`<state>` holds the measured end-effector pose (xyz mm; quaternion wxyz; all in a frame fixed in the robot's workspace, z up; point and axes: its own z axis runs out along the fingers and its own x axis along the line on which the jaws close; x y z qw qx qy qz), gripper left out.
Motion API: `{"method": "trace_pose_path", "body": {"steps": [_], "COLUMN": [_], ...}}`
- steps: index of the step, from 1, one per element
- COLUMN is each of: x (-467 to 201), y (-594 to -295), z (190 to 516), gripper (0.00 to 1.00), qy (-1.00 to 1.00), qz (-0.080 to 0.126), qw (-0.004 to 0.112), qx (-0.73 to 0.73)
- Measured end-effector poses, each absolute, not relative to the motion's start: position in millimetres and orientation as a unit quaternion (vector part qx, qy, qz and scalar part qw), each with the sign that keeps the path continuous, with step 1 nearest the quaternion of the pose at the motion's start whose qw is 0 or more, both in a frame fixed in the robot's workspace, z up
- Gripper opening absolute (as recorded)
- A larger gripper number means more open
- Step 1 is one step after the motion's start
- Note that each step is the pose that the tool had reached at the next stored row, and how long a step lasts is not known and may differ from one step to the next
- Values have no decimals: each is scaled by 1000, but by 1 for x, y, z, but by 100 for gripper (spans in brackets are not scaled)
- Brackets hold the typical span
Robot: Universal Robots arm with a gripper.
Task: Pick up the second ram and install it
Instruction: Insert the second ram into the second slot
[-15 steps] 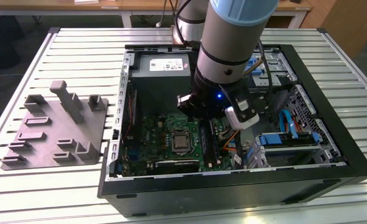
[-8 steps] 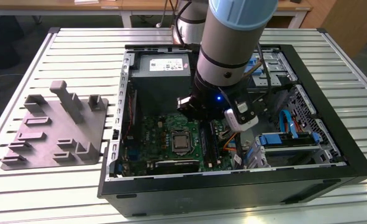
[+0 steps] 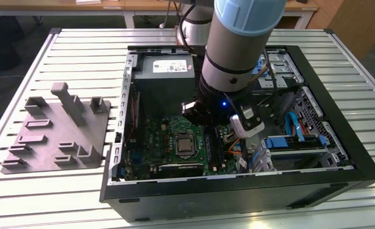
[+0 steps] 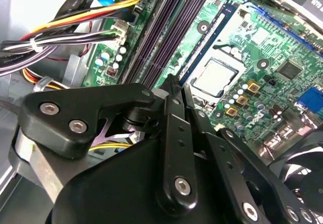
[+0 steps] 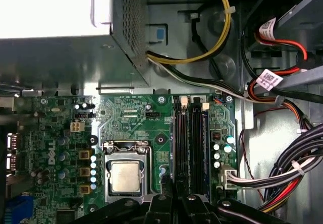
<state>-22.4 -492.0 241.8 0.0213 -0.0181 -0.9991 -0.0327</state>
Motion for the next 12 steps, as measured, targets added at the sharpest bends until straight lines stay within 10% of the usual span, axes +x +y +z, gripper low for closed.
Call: {"method": "trace_pose_path", "body": {"steps": [12], "x": [-19], "y": [-493], "z": [234], "gripper": [14], "qy": [-999], "qz": [-30], "qw": [21], "qx": [-23]}}
